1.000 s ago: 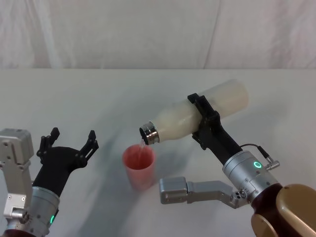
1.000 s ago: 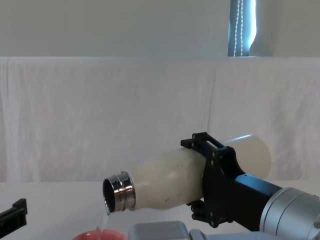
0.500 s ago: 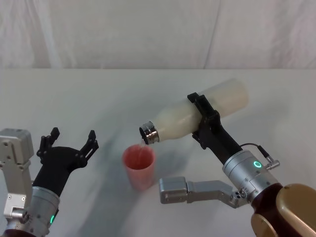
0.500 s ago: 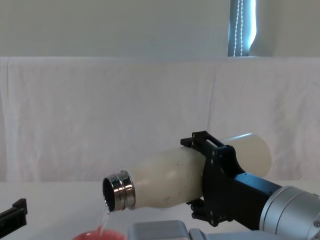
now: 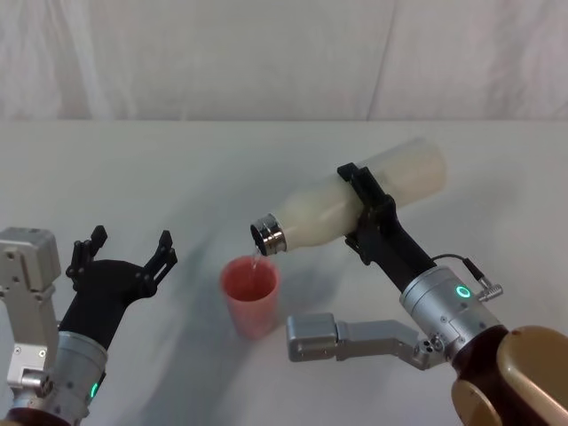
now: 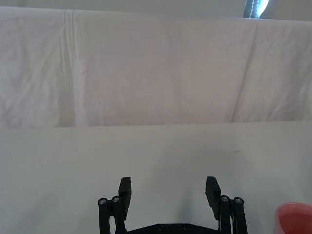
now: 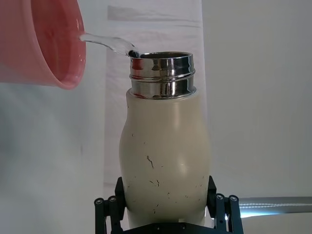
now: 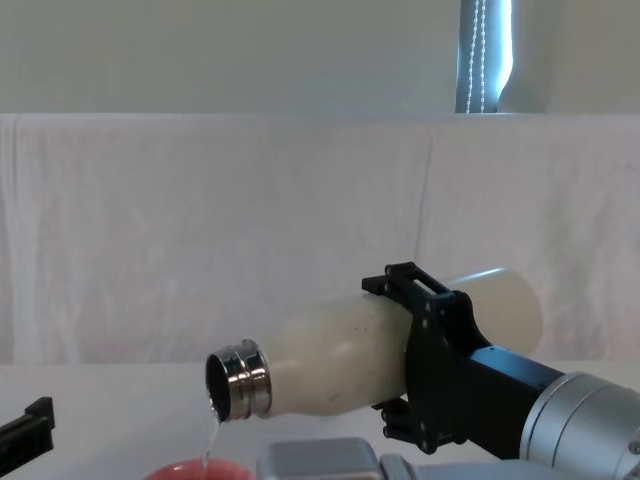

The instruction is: Grasp the thermos with one hand and pour water into the cup lid.

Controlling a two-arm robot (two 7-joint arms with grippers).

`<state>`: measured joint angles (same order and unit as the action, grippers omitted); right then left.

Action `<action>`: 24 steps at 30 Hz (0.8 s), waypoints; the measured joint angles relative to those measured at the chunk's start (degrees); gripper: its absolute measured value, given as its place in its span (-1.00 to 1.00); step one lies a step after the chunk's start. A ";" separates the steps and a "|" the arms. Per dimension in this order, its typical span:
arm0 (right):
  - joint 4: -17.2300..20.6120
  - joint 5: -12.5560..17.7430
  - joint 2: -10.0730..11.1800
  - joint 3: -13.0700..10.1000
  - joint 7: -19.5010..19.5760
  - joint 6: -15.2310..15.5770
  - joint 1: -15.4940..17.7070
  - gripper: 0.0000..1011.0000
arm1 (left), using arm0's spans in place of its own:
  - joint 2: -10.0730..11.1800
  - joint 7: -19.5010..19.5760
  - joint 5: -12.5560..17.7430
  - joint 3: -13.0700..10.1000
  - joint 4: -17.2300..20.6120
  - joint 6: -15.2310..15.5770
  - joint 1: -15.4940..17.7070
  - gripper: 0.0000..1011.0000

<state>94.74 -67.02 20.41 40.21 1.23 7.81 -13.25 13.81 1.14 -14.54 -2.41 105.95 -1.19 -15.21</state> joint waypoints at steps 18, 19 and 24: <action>0.84 7.36 -1.56 -3.13 -2.10 -1.75 1.43 0.89 | 0.00 0.00 0.00 0.00 0.00 0.00 0.00 0.98; 0.90 7.86 -1.69 -3.38 -2.16 -1.91 1.54 0.89 | 0.00 0.00 0.00 0.00 0.00 0.00 0.00 0.98; 1.13 8.66 -1.90 -3.81 -2.35 -2.12 1.84 0.89 | 0.00 0.00 0.00 0.00 0.00 0.00 0.00 0.98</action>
<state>95.87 -58.36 18.51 36.40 -1.12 5.69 -11.41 13.81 1.14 -14.55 -2.41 105.95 -1.19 -15.21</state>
